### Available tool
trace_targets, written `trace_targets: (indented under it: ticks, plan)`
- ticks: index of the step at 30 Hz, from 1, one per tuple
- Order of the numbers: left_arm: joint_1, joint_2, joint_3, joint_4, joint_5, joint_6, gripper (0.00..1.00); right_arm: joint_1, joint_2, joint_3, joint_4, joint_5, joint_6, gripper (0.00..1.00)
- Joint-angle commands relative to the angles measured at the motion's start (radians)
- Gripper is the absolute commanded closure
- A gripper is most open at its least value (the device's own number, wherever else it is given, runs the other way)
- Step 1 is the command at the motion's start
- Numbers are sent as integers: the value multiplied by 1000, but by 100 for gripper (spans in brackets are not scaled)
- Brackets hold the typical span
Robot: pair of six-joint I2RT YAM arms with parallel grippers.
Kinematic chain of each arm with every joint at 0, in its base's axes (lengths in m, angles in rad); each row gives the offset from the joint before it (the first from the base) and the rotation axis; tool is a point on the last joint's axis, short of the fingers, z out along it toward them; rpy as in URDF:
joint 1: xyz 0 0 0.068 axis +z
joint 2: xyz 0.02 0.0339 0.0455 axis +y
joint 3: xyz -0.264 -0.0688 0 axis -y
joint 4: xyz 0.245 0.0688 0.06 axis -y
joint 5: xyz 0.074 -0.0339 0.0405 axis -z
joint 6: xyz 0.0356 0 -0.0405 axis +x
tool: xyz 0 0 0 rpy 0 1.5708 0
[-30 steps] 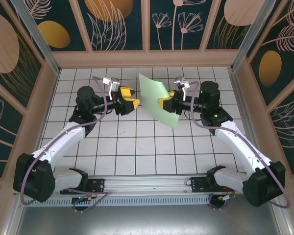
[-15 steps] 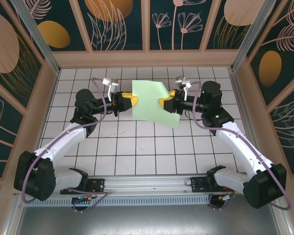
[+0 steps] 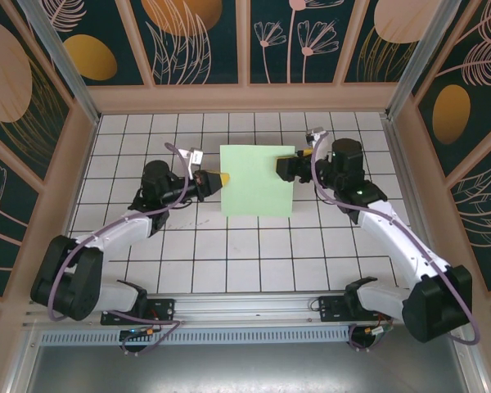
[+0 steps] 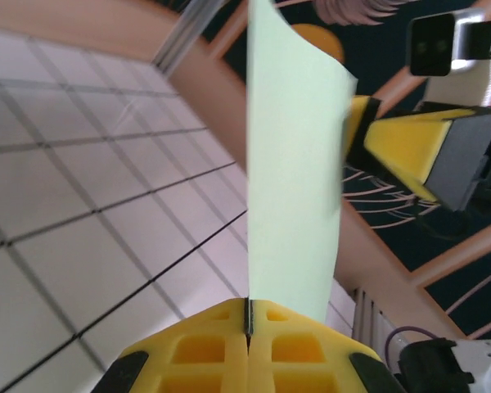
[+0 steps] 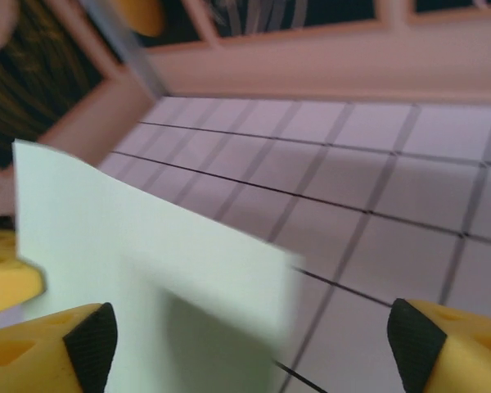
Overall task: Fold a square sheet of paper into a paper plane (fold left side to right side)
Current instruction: Place a square sheet of paper at the center of the table, then first fold in half a square sheet of paper at the center of the table.
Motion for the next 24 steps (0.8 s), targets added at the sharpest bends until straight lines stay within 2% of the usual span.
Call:
trace_targets:
  ticks: [1,6,8,11,18,22,24]
  plan:
    - [1,61,-21,-25,-73,-46,100,-8,41,-32,-55,155,42,8]
    - [1,168,21,-183,-136,41,100,-7,91,-95,24,146,139,7]
    - [0,198,46,-239,-163,76,100,-2,116,-115,50,138,170,11]
    - [1,225,68,-281,-185,96,100,15,159,-141,92,125,220,23]
    - [1,233,83,-319,-218,98,100,76,301,-159,197,79,309,58]
    - [0,230,86,-333,-222,98,100,107,408,-130,234,60,339,73]
    - [1,230,88,-338,-222,96,100,118,462,-107,243,53,351,78]
